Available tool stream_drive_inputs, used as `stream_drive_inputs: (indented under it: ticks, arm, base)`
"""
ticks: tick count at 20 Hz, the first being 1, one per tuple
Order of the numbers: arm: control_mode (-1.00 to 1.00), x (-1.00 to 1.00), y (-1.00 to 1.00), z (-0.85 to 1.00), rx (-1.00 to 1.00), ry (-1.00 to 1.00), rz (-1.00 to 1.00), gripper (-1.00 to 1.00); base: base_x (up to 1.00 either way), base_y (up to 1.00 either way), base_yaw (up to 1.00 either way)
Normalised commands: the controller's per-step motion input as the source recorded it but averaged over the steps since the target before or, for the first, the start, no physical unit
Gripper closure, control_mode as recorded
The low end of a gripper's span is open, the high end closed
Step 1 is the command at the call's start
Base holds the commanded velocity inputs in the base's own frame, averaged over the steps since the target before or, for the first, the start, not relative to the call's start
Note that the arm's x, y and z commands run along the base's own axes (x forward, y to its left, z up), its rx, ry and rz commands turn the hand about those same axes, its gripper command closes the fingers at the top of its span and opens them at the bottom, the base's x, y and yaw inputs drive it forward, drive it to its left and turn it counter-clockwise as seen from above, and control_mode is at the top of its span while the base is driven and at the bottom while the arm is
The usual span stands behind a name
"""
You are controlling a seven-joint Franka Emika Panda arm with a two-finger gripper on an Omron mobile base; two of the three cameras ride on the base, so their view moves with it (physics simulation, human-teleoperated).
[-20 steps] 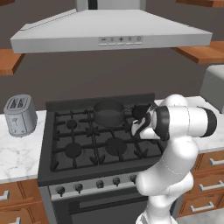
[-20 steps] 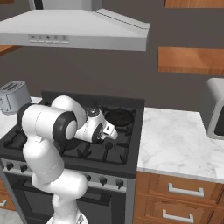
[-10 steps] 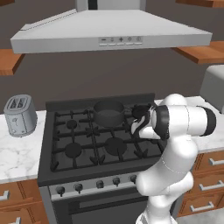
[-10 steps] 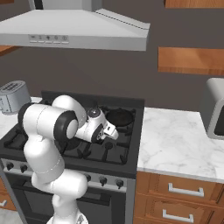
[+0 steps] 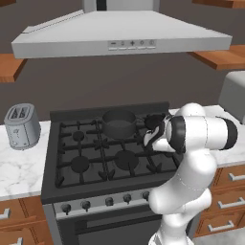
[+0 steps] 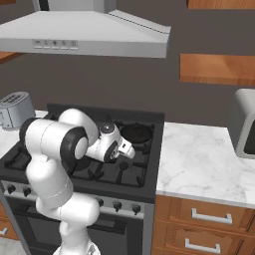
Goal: Move the pot and pan from the stove into the sink.
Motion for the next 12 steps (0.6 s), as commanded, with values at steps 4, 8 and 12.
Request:
stream_drive_inputs:
  ticks: [4,8,12]
  arm:
    - [-1.0,0.0,0.0,0.53,0.0,0.0,-0.03,1.0]
    - [-1.0,0.0,0.0,0.79,0.0,0.0,-0.01,1.0]
    - [-1.0,0.0,0.0,0.91,0.0,0.0,0.0,1.0]
  base:
    - [0.0,0.0,0.0]
    - [0.0,0.0,0.0]
    - [0.0,0.0,0.0]
